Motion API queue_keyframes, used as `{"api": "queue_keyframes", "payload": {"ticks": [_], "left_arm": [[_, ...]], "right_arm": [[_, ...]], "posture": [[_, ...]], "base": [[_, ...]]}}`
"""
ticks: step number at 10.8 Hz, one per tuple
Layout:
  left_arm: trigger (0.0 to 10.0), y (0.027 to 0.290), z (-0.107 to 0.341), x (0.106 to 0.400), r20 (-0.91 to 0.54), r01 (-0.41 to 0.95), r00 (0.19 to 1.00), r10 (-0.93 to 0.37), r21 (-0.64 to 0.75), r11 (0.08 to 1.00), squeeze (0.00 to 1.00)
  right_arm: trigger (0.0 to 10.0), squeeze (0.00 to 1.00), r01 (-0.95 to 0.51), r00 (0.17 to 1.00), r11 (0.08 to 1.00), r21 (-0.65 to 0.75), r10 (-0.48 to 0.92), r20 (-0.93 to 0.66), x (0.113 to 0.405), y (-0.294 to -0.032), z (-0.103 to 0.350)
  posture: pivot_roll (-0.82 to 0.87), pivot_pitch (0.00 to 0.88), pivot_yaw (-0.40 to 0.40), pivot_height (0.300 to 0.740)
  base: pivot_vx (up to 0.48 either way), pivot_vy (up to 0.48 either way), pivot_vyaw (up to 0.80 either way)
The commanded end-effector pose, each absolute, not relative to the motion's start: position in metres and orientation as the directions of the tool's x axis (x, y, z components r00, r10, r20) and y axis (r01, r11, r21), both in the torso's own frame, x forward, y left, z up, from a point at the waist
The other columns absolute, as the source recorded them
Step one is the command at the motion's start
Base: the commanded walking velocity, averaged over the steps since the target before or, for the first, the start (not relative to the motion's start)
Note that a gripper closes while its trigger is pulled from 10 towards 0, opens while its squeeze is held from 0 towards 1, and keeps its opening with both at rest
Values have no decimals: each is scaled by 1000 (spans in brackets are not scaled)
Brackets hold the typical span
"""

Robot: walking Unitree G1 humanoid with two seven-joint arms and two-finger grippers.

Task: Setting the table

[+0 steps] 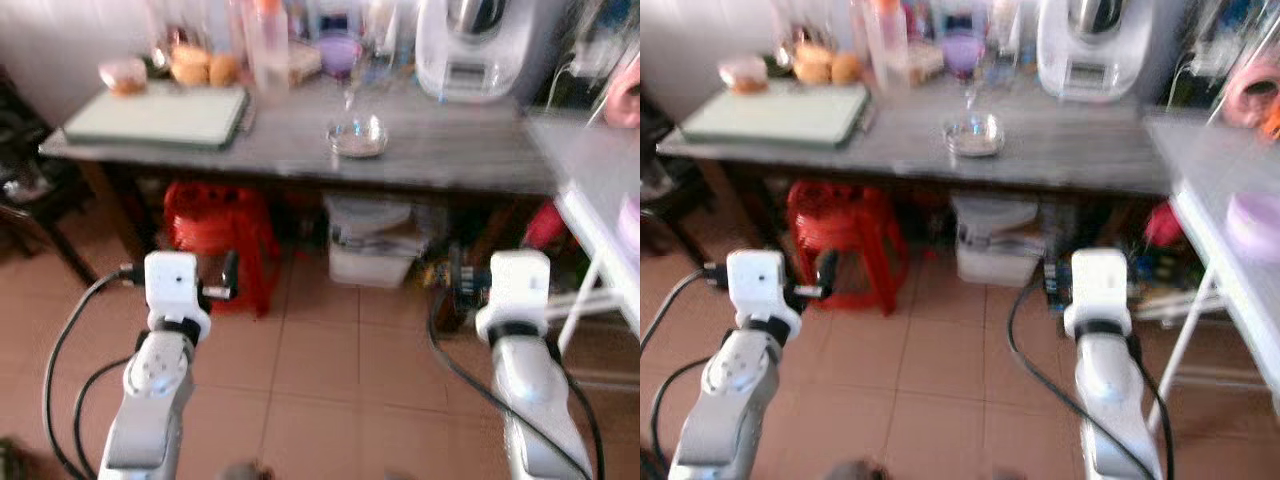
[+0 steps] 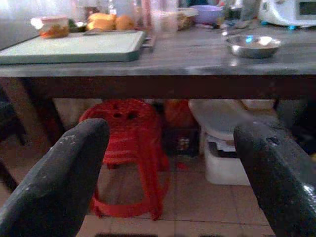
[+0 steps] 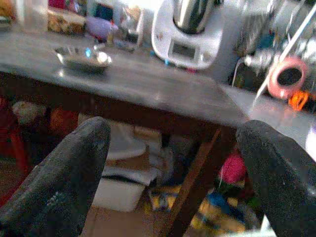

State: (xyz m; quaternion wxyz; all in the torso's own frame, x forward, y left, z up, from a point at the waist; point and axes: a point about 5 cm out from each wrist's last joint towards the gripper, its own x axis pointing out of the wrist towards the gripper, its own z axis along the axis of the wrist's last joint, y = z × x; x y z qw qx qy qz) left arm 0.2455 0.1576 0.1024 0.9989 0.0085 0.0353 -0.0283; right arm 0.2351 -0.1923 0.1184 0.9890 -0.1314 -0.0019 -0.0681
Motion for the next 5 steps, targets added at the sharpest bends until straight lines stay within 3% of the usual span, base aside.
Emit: {"api": "queue_keyframes", "payload": {"ticks": [1, 5], "left_arm": [[10000, 154, 107, 248, -58, 79, 995, -79, 9, 997, 0], [10000, 151, 107, 249, -59, 96, 994, -96, 3, 995, 0]], "right_arm": [[10000, 0, 154, 988, 952, -263, -150, 36, 236, -195, 122], [10000, 0, 135, 991, 964, -231, -133, 25, 237, -195, 122]], "posture": [[-28, 0, 8, 740], [-33, 0, 8, 740]], "base": [[0, -480, 0], [0, -480, 0]]}}
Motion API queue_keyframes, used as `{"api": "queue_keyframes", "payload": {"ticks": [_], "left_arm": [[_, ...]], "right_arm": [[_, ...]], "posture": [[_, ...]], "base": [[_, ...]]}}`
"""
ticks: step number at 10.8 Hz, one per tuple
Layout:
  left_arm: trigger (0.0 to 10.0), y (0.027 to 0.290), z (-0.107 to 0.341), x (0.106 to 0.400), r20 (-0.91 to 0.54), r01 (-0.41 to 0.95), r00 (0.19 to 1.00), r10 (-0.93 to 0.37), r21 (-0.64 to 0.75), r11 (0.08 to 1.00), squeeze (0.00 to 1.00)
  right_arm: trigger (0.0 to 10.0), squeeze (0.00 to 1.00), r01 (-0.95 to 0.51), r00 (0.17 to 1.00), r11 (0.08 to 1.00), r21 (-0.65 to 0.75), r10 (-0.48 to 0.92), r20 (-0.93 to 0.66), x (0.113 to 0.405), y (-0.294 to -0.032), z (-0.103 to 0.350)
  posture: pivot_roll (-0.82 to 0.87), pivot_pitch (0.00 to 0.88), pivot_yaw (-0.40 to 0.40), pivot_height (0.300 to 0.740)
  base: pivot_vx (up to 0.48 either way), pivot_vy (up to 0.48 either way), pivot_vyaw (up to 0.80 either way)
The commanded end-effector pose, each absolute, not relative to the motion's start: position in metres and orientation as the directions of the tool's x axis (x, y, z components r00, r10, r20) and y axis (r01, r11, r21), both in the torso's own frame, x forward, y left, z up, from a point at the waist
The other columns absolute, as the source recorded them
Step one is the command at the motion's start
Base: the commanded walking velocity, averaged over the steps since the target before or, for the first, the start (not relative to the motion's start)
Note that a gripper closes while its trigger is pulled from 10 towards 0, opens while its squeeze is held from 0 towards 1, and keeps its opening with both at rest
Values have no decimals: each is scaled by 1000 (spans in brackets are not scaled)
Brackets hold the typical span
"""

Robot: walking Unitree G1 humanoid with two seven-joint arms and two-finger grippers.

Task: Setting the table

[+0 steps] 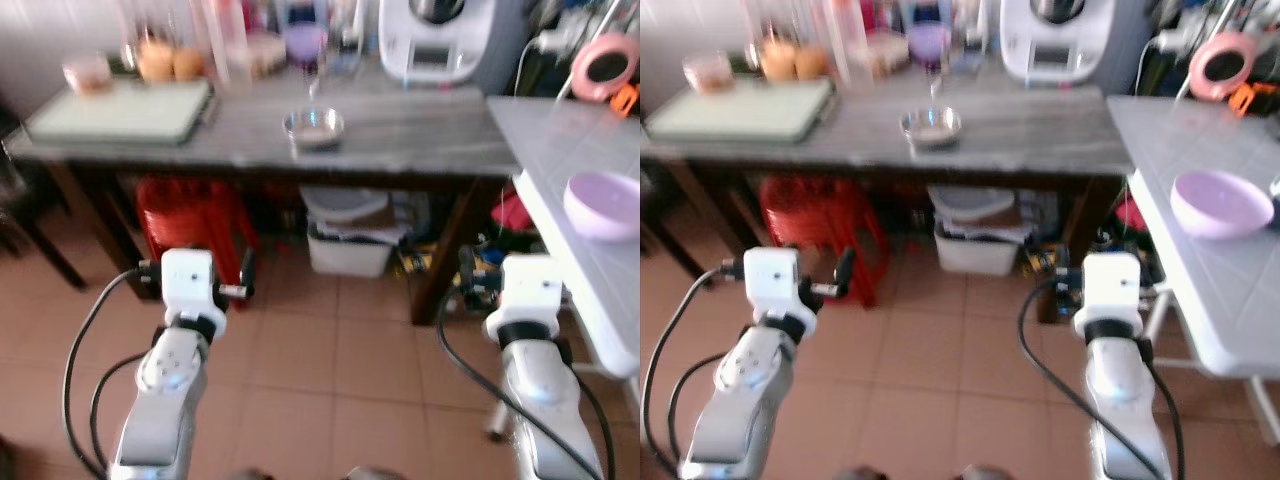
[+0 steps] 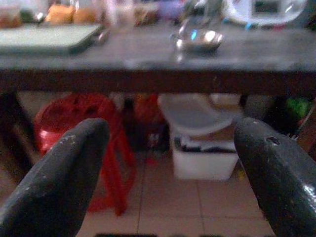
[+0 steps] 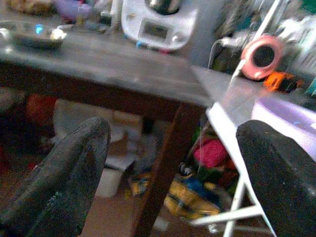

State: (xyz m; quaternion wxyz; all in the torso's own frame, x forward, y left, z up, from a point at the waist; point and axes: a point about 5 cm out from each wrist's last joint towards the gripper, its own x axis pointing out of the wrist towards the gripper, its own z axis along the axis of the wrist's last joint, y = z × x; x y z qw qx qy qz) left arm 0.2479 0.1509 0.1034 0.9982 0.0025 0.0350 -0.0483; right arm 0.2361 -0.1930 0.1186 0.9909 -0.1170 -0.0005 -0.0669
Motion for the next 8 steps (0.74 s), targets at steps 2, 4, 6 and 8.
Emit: {"api": "queue_keyframes", "payload": {"ticks": [2, 4, 6, 8], "left_arm": [[10000, 150, 107, 249, -61, 103, 993, -102, 3, 995, 0], [10000, 151, 107, 249, -61, 102, 993, -102, 7, 995, 0], [10000, 151, 107, 250, -60, 106, 993, -105, 10, 994, 0], [10000, 151, 107, 250, -58, 109, 993, -108, 16, 994, 0]], "right_arm": [[10000, 0, 110, 994, 974, -200, -106, 35, 238, -192, 124], [10000, 0, 126, 992, 981, -149, -122, 34, 237, -190, 126], [10000, 0, 120, 993, 979, -162, -117, 30, 237, -190, 125], [10000, 0, 101, 995, 976, -195, -96, 33, 237, -190, 125]], "posture": [[-33, 0, 8, 740], [-35, 0, 11, 740], [-36, 0, 13, 740], [-32, 0, 13, 740]], "base": [[0, -480, 0], [0, -480, 0], [0, -480, 0], [0, -476, 0]]}}
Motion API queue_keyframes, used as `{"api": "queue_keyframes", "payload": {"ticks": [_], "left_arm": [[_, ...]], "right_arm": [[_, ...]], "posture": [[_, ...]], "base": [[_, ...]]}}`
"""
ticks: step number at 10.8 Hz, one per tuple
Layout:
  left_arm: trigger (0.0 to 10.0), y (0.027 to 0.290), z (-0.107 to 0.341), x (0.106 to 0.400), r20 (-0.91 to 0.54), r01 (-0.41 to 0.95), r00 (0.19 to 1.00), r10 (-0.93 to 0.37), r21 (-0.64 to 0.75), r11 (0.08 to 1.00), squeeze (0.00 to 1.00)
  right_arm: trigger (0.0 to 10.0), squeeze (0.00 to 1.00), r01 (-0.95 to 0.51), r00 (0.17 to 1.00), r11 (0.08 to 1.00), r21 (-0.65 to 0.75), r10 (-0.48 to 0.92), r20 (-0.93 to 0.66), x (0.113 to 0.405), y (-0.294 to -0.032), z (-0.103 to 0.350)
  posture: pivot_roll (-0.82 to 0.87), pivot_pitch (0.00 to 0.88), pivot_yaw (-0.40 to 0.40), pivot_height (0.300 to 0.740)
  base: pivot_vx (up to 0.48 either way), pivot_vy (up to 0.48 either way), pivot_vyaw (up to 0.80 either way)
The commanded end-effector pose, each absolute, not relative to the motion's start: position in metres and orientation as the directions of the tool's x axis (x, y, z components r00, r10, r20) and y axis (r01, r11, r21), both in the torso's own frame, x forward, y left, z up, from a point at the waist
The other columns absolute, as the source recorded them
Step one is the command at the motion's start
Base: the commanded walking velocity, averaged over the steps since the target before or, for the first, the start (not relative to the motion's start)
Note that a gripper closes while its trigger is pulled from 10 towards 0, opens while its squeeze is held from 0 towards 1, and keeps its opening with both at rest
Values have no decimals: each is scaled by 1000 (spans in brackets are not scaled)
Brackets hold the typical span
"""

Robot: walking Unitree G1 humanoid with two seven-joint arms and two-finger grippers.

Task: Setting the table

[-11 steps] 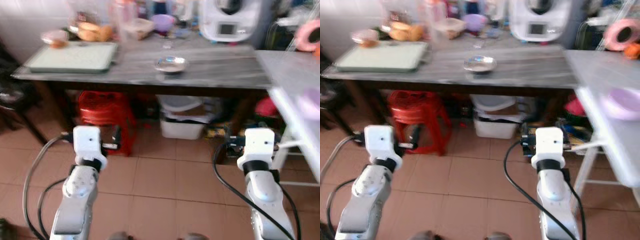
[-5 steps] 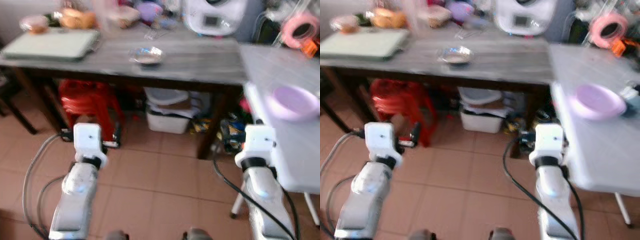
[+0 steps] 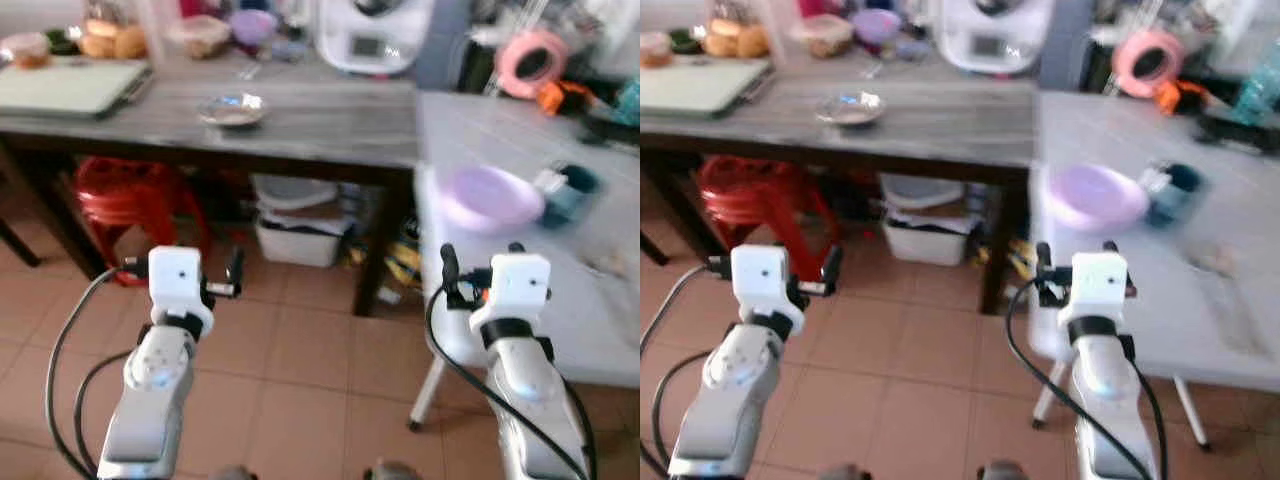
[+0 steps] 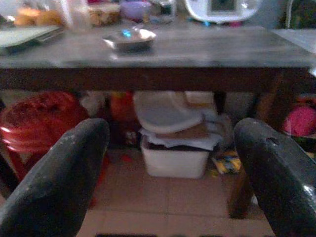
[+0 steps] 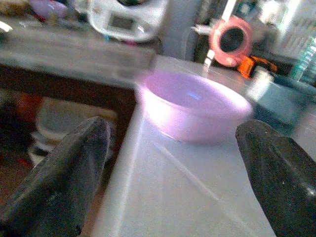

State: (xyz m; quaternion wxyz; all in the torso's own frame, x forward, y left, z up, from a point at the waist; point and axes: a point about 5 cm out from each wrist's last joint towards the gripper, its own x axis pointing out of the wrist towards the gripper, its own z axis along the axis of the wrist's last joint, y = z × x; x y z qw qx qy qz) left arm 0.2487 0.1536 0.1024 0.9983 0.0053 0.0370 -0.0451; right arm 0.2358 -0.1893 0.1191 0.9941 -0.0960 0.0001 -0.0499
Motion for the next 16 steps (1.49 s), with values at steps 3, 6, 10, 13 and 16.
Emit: {"api": "queue_keyframes", "payload": {"ticks": [3, 6, 10, 13, 16], "left_arm": [[10000, 154, 106, 250, -44, 84, 996, -80, 92, 992, 0], [10000, 146, 97, 249, -134, 121, 981, -137, -126, 985, 0], [10000, 144, 101, 255, -97, 99, 989, -114, -142, 985, 0], [10000, 140, 106, 257, -58, 146, 986, -157, -157, 977, 0], [10000, 139, 106, 258, -53, 153, 985, -163, -160, 975, 0]], "right_arm": [[10000, 0, 135, 991, 970, -200, -132, 31, 239, -188, 125], [10000, 0, 130, 988, 990, -61, -124, 89, 242, -184, 138], [10000, 0, 88, 994, 995, -45, -85, 68, 242, -178, 134], [10000, 0, 80, 994, 996, -40, -76, 83, 243, -180, 135], [10000, 0, 80, 995, 997, -21, -79, 62, 241, -179, 134]], "posture": [[-31, 0, 10, 740], [-34, 0, 12, 740], [-38, 0, 12, 740], [-42, 0, 18, 740], [-43, 0, 17, 740]], "base": [[0, -157, 0], [0, 0, 0], [0, 0, 0], [176, 0, 0], [292, 0, -146]]}}
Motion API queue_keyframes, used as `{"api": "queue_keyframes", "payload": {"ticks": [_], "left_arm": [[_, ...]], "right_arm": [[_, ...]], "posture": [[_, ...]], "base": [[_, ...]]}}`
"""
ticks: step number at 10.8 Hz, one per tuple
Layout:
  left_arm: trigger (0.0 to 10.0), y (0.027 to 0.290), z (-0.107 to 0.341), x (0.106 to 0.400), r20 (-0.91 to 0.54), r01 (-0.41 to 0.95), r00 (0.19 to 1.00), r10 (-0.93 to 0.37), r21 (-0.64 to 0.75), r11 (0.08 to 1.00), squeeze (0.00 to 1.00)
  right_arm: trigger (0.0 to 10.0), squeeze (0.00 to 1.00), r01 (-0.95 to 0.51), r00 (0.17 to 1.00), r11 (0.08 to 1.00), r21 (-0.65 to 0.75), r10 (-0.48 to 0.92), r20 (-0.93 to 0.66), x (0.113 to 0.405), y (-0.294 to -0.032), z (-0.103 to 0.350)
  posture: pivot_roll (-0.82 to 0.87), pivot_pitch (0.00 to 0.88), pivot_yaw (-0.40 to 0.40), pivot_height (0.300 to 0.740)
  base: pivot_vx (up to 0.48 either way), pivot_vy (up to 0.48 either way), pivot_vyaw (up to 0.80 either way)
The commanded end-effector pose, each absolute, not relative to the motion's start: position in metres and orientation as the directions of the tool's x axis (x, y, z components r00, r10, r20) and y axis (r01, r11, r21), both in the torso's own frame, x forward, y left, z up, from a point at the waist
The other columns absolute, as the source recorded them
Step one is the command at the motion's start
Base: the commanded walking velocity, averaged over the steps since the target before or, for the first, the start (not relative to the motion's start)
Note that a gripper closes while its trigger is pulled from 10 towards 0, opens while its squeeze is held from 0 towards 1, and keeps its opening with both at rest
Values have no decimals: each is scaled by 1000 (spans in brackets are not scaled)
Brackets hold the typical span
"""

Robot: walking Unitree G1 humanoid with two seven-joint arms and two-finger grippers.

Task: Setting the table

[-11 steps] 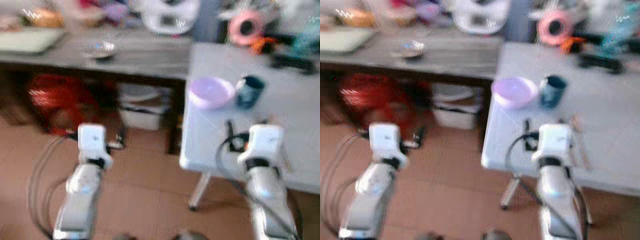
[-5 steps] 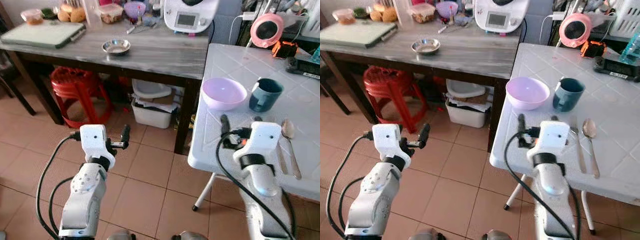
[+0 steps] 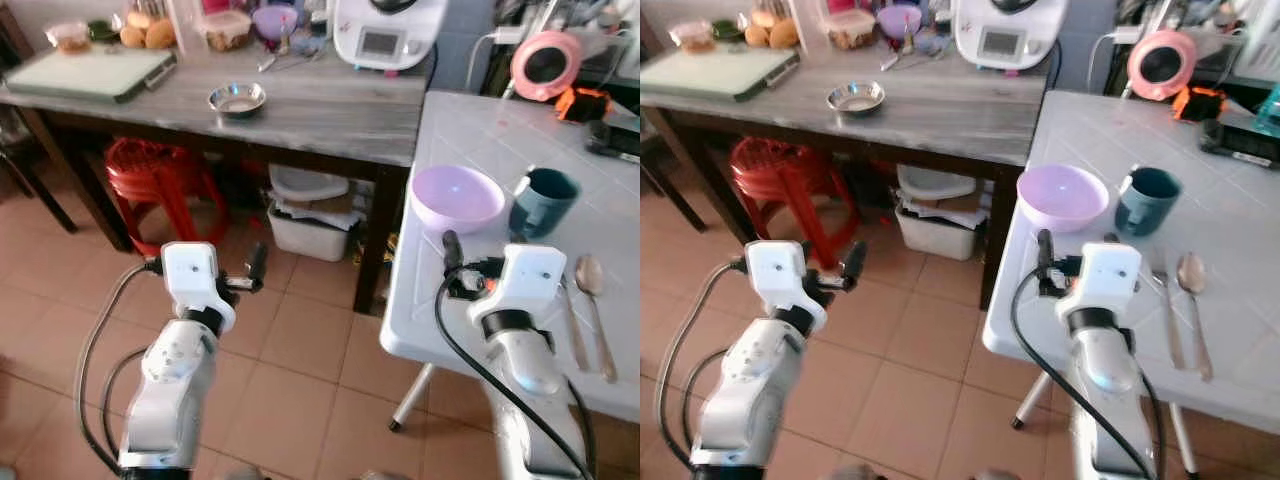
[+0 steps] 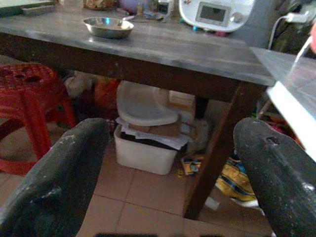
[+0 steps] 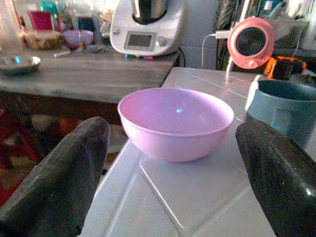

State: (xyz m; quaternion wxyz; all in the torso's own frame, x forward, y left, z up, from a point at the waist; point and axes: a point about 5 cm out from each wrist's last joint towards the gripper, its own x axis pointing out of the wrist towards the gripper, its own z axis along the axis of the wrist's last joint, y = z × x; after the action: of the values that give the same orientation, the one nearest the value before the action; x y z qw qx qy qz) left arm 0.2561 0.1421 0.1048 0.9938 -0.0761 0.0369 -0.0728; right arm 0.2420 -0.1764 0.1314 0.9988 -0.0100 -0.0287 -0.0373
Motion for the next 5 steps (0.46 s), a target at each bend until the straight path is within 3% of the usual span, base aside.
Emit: {"api": "queue_keyframes", "payload": {"ticks": [1, 2, 5], "left_arm": [[10000, 139, 107, 258, -52, 155, 985, -166, -161, 975, 0], [10000, 139, 107, 257, -52, 156, 985, -166, -162, 974, 0], [10000, 139, 105, 257, -57, 151, 985, -162, -164, 975, 0]], "right_arm": [[10000, 0, 77, 995, 997, -18, -76, 68, 242, -179, 134], [10000, 0, 74, 995, 997, -19, -72, 72, 242, -179, 135], [10000, 0, 46, 996, 998, -44, -43, 80, 243, -175, 135]], "posture": [[-43, 0, 18, 740], [-43, 0, 17, 740], [-42, 0, 15, 740]], "base": [[292, 0, -800], [289, 0, -800], [0, 0, 0]]}}
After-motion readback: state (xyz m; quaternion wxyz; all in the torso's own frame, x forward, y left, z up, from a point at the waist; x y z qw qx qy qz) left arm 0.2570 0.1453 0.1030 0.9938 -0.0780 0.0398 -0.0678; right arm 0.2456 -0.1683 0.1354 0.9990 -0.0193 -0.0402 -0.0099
